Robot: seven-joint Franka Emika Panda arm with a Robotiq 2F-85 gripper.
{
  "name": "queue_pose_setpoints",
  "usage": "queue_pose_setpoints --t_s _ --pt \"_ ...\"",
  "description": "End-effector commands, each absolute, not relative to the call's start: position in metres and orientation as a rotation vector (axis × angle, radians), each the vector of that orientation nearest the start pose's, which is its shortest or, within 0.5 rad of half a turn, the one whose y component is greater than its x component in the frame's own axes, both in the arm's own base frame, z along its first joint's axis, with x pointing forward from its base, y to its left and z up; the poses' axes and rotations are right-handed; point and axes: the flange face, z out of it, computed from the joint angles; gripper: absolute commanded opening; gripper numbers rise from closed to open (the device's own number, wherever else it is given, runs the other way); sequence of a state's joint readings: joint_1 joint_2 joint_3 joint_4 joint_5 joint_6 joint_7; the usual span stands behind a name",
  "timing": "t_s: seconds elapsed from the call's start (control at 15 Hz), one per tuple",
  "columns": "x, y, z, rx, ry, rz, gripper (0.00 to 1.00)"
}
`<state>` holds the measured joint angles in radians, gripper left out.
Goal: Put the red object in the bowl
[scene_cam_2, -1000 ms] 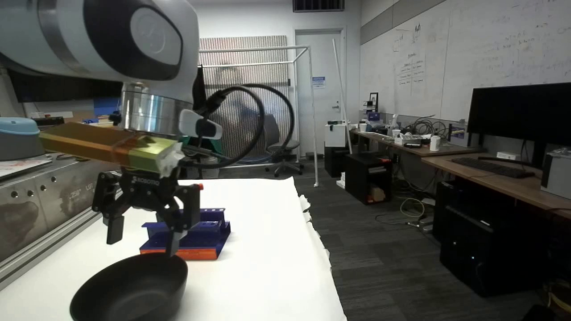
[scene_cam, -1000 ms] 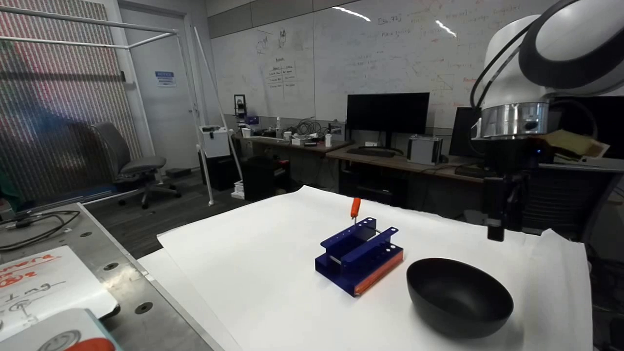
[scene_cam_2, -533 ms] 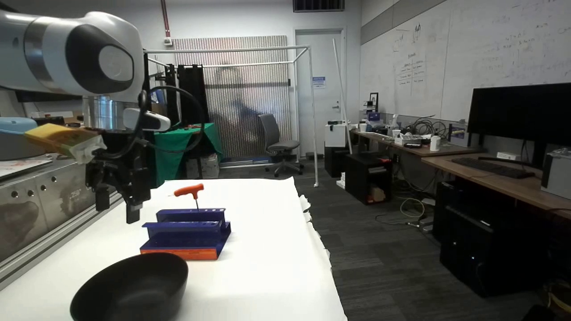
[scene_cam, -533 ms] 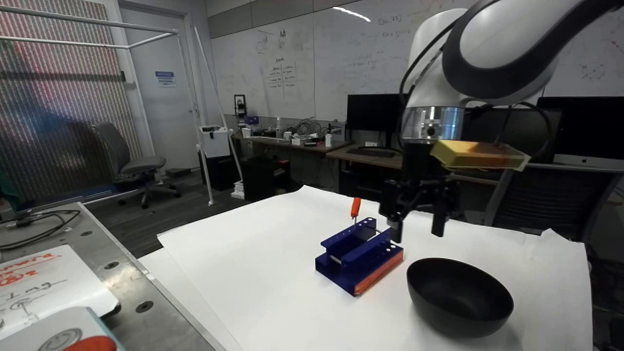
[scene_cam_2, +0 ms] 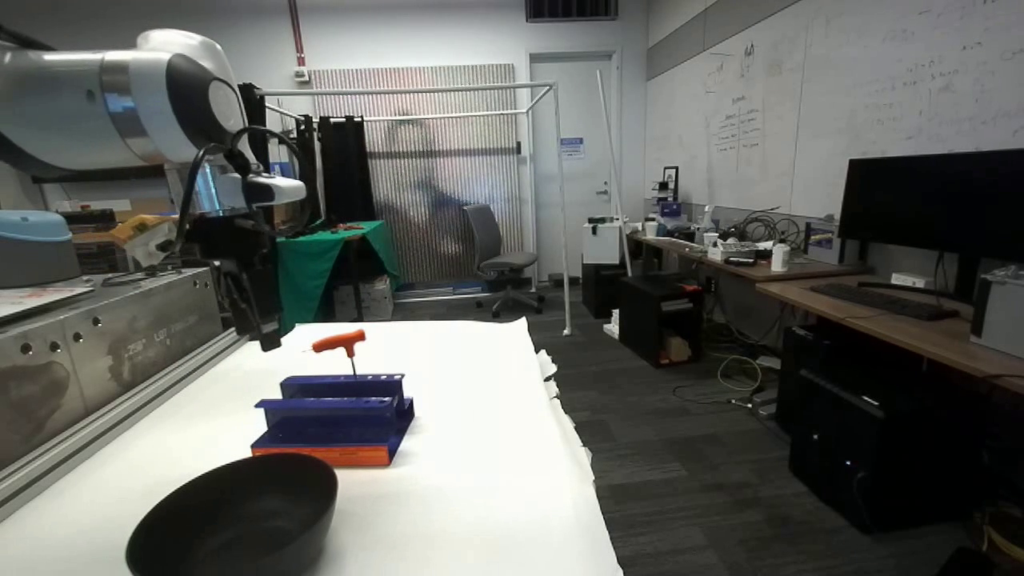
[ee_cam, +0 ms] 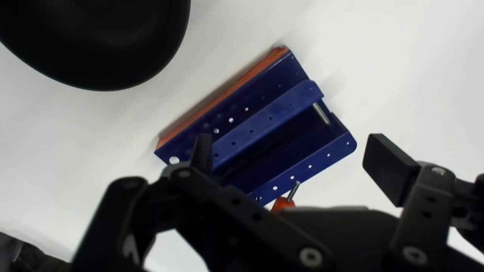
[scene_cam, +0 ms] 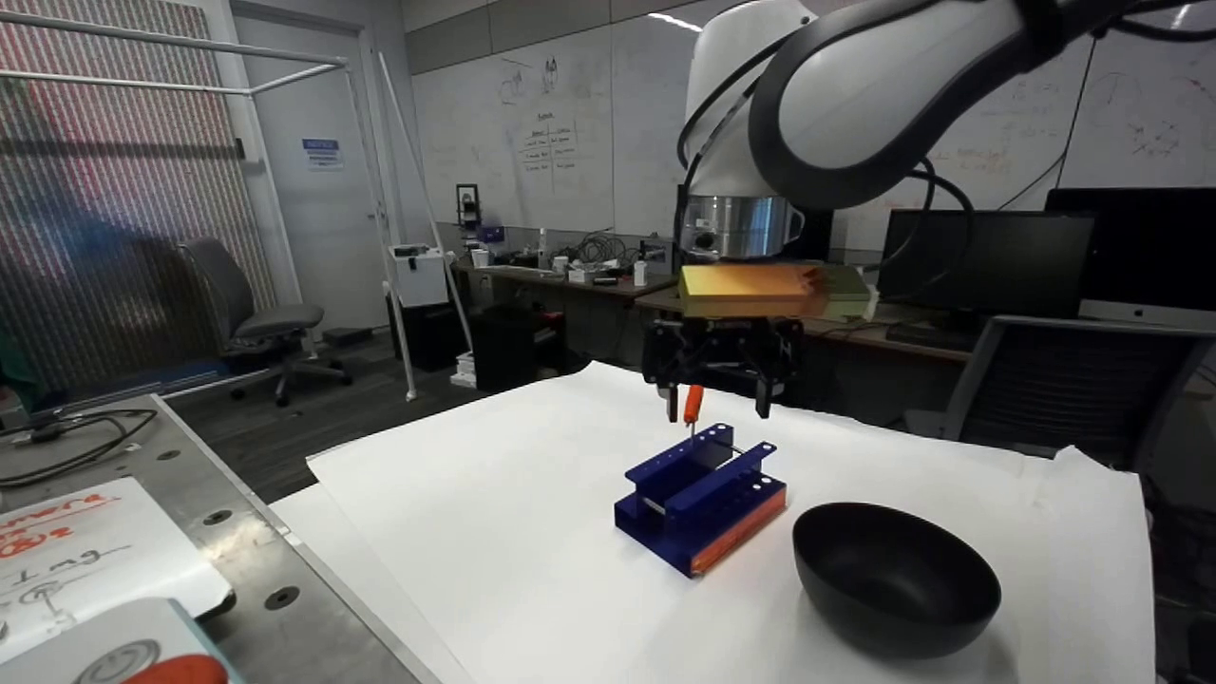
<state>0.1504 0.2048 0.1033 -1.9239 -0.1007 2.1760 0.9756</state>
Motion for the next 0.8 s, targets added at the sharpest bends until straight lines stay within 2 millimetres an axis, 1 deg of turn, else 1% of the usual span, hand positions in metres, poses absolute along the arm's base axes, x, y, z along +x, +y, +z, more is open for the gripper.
queue_pose_setpoints --t_s 0.0,0.27,0.47,0.53,0.6,0.73 --pt "0.629 0.137 0.391 -2.988 1.181 -0.13 1.0" --pt "0.662 0.111 0.371 -2.954 1.221 -0.122 1.0" --pt "0.676 0.097 0.351 -2.963 1.246 -0.117 1.0" --pt "0.68 0.093 0.347 -2.962 1.252 -0.115 0.75" --pt "0.682 0.091 0.343 -2.966 1.258 -0.111 0.74" --pt "0.684 0.09 0.34 -2.971 1.264 -0.116 0.58"
